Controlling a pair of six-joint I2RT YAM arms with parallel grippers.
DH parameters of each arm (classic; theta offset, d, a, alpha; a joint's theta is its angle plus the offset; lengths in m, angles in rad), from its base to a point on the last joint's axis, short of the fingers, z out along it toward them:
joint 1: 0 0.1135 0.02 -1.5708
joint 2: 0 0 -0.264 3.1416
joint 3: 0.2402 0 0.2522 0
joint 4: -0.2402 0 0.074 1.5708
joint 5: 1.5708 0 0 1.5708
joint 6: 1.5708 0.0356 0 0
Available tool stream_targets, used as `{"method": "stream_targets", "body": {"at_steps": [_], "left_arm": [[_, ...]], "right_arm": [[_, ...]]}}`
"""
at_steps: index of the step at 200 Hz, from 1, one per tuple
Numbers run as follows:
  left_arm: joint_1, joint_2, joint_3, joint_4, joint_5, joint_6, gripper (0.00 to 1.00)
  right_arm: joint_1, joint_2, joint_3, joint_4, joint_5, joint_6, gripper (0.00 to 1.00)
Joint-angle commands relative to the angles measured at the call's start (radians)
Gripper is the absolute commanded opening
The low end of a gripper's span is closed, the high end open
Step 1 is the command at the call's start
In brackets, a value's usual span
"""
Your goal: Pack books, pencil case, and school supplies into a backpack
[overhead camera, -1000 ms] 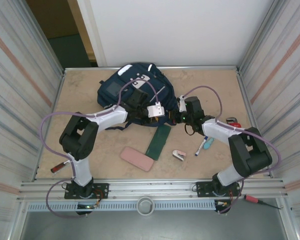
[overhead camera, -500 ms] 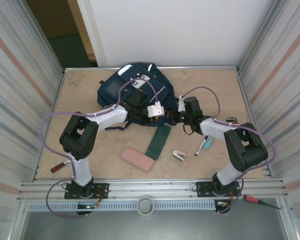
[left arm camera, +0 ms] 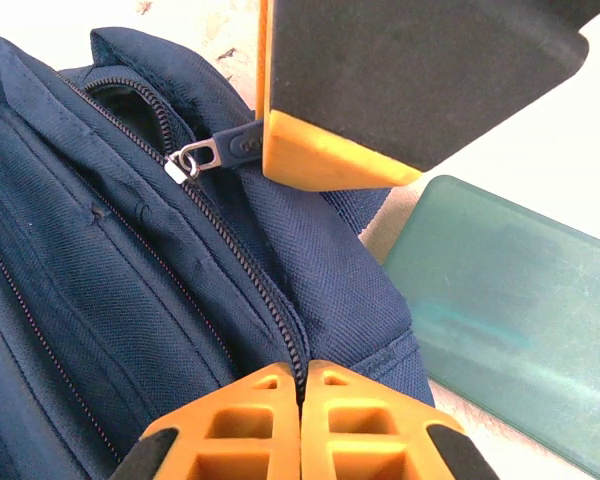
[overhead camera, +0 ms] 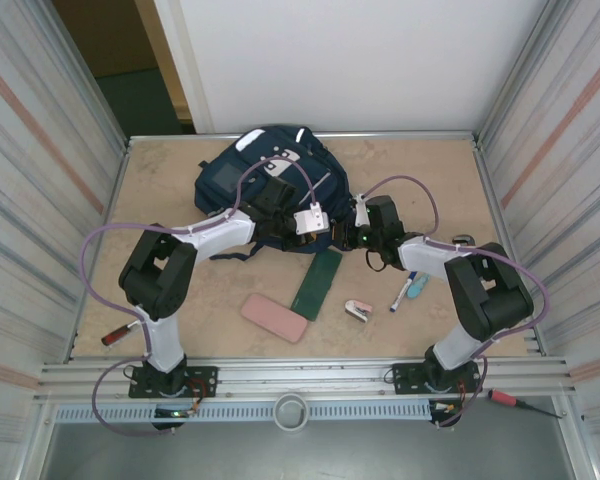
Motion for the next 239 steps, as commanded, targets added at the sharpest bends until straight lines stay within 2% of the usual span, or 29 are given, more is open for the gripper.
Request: {"method": "stream_targets", "body": {"at_steps": [1,59,106,173,215,239], "left_arm": [[0.009,-0.032,-0.001,-0.006,0.011,-0.006,0.01],[0.010,-0.042,-0.014,-0.005,0.006,0.005,0.01],[0.027,-0.065,-0.036,-0.005,-0.001,0.021,0.01],[0.112,-0.171,-0.132,0.082,-0.036,0.025,0.00],[0.168,-0.230,-0.209,0.117,-0.061,0.006,0.02],[0.168,-0.249,-0.236,0.124,-0.041,-0.020,0.12]], "right_arm": [[0.008,0.024,0.011,0.004,-0.013,0.013,0.20],[0.013,0.029,0.026,0.010,-0.003,0.013,0.20],[-0.015,-0.023,0.006,-0.032,0.054,0.004,0.00],[-0.072,-0.067,0.025,-0.174,0.226,0.033,0.00],[-0.035,-0.082,0.036,-0.124,0.162,-0.002,0.00],[0.008,-0.099,0.047,-0.095,0.122,-0.020,0.00]]}}
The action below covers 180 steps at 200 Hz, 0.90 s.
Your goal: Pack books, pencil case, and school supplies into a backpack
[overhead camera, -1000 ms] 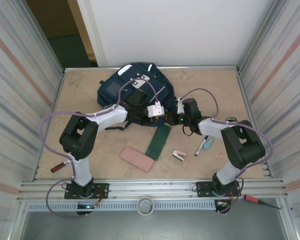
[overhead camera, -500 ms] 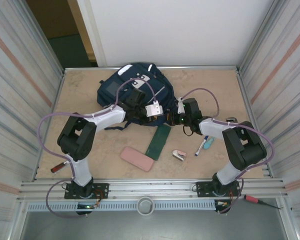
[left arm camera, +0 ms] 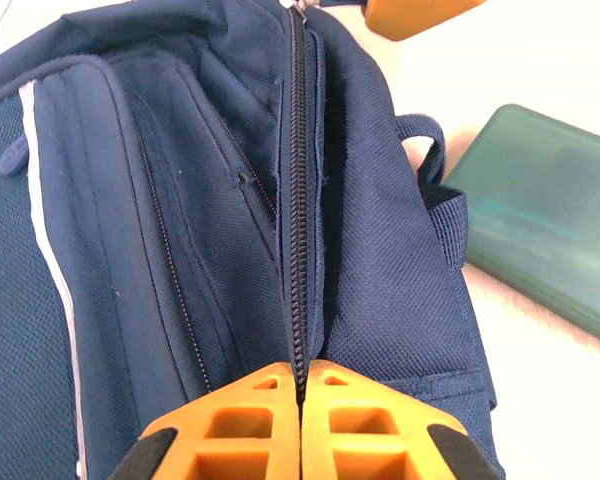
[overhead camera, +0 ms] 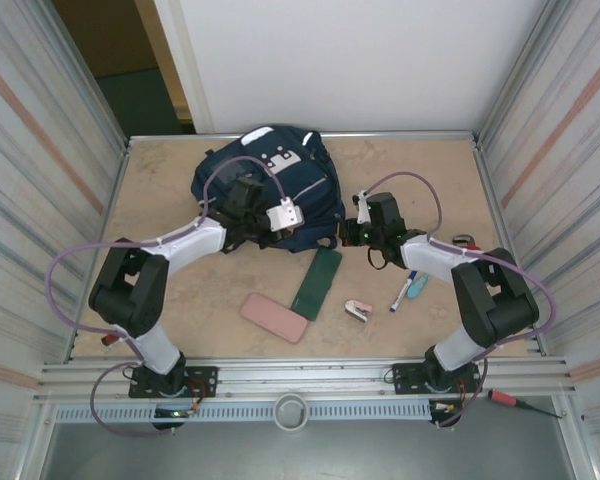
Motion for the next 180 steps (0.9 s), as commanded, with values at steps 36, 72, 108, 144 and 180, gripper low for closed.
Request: {"method": "stream_targets", "body": {"at_steps": [36,72,108,144,180], "left_arm": [[0.000,-0.102,-0.017,-0.007,0.005,-0.081,0.40],[-0.064,-0.068,0.032,-0.007,0.001,-0.090,0.48],[-0.117,0.021,0.127,-0.045,-0.025,-0.080,0.49],[-0.135,0.096,0.200,-0.088,-0.032,-0.063,0.39],[-0.126,0.100,0.206,-0.111,-0.025,-0.043,0.15]], "right_arm": [[0.057,-0.069,0.048,-0.002,0.037,-0.019,0.00],[0.095,-0.098,0.058,0.011,0.036,-0.013,0.00],[0.111,-0.126,0.060,0.024,0.021,-0.005,0.00],[0.122,-0.143,0.042,0.034,0.023,0.007,0.00],[0.104,-0.143,0.008,0.046,0.045,0.021,0.00]]}}
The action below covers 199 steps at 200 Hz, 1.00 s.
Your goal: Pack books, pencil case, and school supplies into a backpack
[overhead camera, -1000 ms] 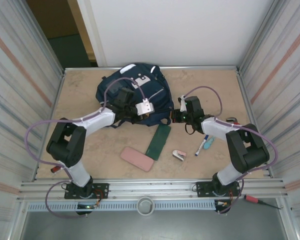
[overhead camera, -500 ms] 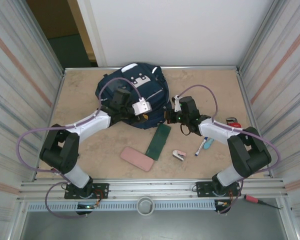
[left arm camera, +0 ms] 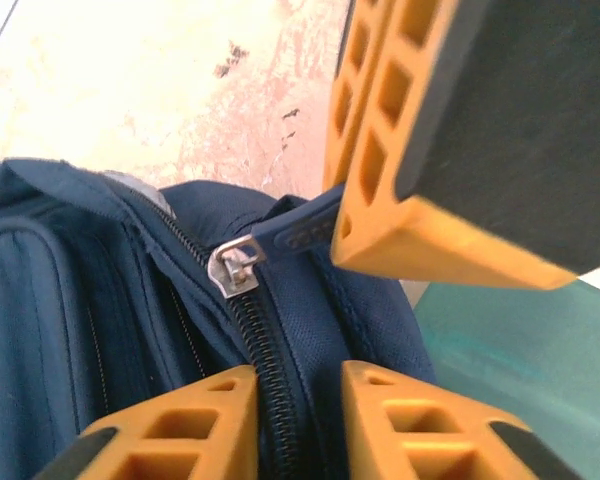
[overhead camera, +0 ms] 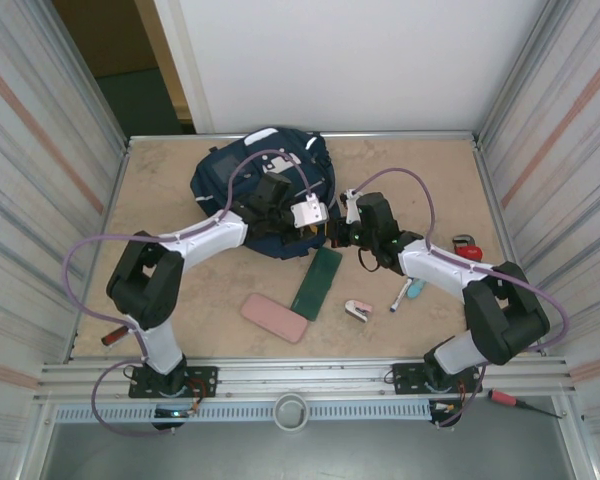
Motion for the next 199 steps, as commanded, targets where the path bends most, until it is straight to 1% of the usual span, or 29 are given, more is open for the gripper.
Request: {"method": "stream_targets", "body": {"at_steps": [1,17,46,71,101,122,159,184,199], "left_arm": [[0.008,-0.003,0.026,-0.052,0.012,0.018,0.14],[0.025,-0.021,0.021,-0.058,0.037,0.018,0.05],[0.059,-0.091,-0.020,-0.018,0.121,0.011,0.00],[0.087,-0.155,-0.077,0.035,0.173,0.009,0.00],[0.132,-0.221,-0.140,0.072,0.187,0.005,0.00],[0.182,-0.264,-0.199,0.103,0.183,-0.019,0.00],[0.265,-0.324,-0.352,0.217,0.137,-0.075,0.02],[0.269,-0.334,-0.393,0.212,0.138,-0.080,0.02],[0.269,-0.330,-0.396,0.202,0.129,-0.083,0.02]], "right_arm": [[-0.007,-0.046,-0.010,0.056,0.016,0.017,0.00],[-0.021,-0.032,-0.012,0.043,0.043,0.026,0.00],[-0.047,0.007,0.004,-0.009,0.106,0.044,0.00],[-0.059,0.038,0.024,-0.048,0.165,0.048,0.00],[-0.082,0.075,0.063,-0.084,0.209,0.057,0.00],[-0.091,0.100,0.091,-0.087,0.204,0.059,0.00],[-0.040,0.130,0.127,-0.074,0.206,0.058,0.00],[-0.018,0.119,0.125,-0.049,0.204,0.057,0.00],[-0.005,0.106,0.117,-0.022,0.179,0.045,0.00]]}}
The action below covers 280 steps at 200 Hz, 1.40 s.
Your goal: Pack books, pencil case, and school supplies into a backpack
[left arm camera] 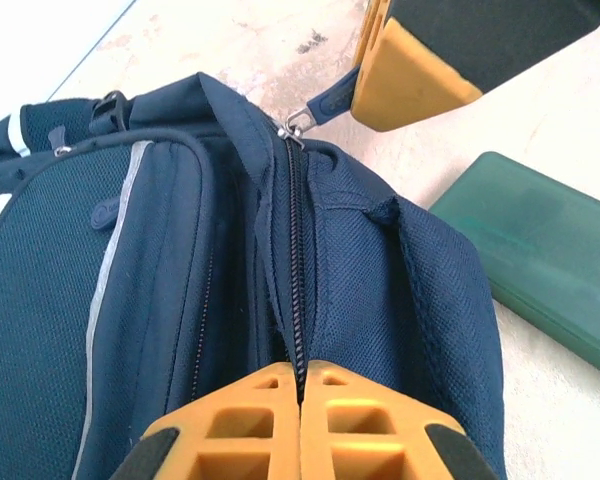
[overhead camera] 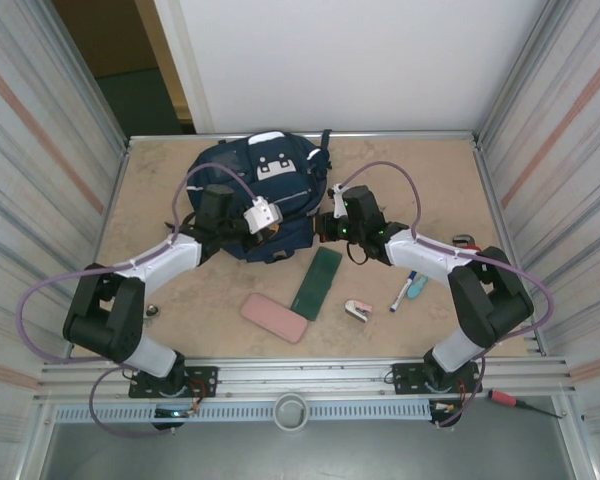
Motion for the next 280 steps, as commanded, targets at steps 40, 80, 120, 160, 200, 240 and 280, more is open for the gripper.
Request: {"method": "stream_targets", "body": {"at_steps": [40,80,120,160,200,240,280], "left_arm": [[0.023,-0.011,0.005,-0.042,-0.059,-0.033,0.09],[-0.039,0.003,0.054,-0.102,-0.067,-0.027,0.37],[-0.118,0.033,0.116,-0.115,-0.098,-0.032,0.50],[-0.138,0.137,0.214,-0.182,-0.145,-0.011,0.48],[-0.129,0.161,0.240,-0.197,-0.119,0.005,0.17],[-0.096,0.072,0.174,-0.111,0.052,-0.014,0.01],[-0.054,0.018,0.138,-0.078,0.123,-0.027,0.00]], "right_arm": [[0.017,-0.065,-0.049,0.120,0.062,-0.019,0.00],[0.059,-0.080,-0.041,0.138,0.049,-0.015,0.00],[0.077,-0.086,-0.034,0.143,0.055,-0.005,0.00],[0.089,-0.112,-0.043,0.148,0.057,0.002,0.00],[0.090,-0.134,-0.058,0.111,0.125,-0.005,0.00],[0.085,-0.113,-0.026,-0.038,0.345,0.001,0.00],[0.074,-0.092,-0.008,-0.090,0.449,0.000,0.00]]}}
